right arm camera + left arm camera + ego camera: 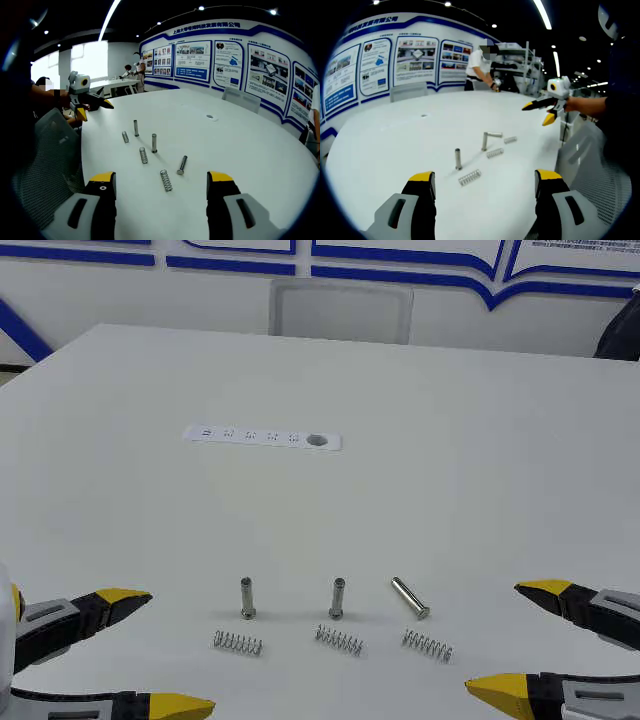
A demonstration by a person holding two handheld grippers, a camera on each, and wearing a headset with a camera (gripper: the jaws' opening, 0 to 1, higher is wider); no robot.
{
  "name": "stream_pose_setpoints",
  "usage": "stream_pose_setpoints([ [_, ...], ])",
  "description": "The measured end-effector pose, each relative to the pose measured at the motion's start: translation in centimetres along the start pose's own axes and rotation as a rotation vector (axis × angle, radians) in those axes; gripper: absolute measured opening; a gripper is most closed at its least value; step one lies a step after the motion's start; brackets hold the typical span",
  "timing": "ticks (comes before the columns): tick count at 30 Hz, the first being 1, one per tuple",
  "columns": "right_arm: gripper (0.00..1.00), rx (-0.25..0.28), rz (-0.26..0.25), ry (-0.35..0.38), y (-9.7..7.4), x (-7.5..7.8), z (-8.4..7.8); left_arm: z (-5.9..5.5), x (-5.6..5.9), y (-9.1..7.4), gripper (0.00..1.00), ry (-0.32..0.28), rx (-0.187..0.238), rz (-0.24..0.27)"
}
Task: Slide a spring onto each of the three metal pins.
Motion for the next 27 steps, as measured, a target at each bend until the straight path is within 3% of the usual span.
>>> stream_pose_setpoints([
  [27, 0.72, -0.015, 0.001, 0.007, 0.05, 0.27, 0.14, 0.36, 0.43, -0.06, 0.82, 0.001, -0.002, 0.009],
])
Point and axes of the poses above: the centre of the closed fingertips' face, and the gripper's own axes: y roughly forward along the fingers, x roughly to its right, z roughly out of its top, the point moved 9 cm from there along -y, roughly backward along the fingers, and after that the axes turned 9 degrees about -z, right-handed, at the moved point
